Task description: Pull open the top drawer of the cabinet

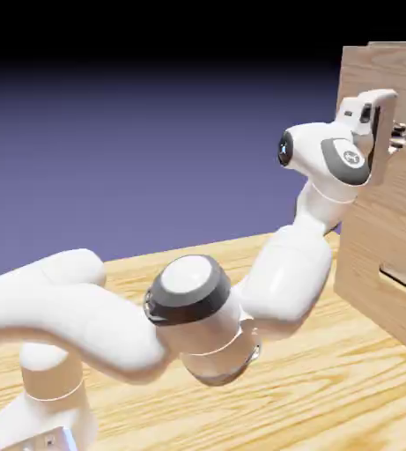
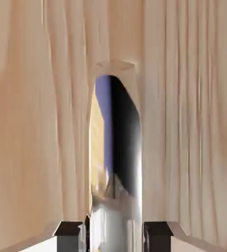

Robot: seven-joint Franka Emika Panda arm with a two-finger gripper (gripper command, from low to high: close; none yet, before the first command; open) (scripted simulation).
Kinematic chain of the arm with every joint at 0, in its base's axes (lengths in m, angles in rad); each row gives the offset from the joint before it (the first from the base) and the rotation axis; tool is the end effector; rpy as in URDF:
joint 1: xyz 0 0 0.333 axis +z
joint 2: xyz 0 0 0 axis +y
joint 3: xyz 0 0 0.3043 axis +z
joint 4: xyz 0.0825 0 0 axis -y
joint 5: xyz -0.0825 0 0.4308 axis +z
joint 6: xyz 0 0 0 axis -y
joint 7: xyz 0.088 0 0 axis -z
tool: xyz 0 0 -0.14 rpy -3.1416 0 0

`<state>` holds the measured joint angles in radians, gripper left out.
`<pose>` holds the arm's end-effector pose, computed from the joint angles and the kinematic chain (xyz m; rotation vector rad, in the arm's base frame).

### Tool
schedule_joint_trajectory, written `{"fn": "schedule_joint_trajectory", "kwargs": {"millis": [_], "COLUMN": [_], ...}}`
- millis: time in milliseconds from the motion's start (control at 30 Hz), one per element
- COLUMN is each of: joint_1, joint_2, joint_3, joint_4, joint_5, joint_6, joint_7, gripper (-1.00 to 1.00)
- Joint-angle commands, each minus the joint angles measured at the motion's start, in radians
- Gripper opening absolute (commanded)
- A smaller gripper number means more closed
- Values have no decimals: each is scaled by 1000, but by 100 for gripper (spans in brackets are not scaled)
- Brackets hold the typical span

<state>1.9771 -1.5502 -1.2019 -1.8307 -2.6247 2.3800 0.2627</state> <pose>0.6920 0.0207 0.5698 1.7623 0.7311 1.7595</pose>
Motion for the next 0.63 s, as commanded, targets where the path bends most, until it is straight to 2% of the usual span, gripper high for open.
{"fn": "schedule_joint_trajectory", "kwargs": {"millis": [0, 500, 533, 600], "joint_1": [-24, -389, -389, -419], "joint_2": [-3, -63, -63, -71], "joint_3": [4, 107, 107, 120], "joint_4": [-36, -546, -546, -582], "joint_5": [-1, 94, 94, 109], "joint_6": [-12, -161, -161, -168], "joint_7": [8, 72, 72, 73], "gripper": [-100, -100, 100, 100]}}
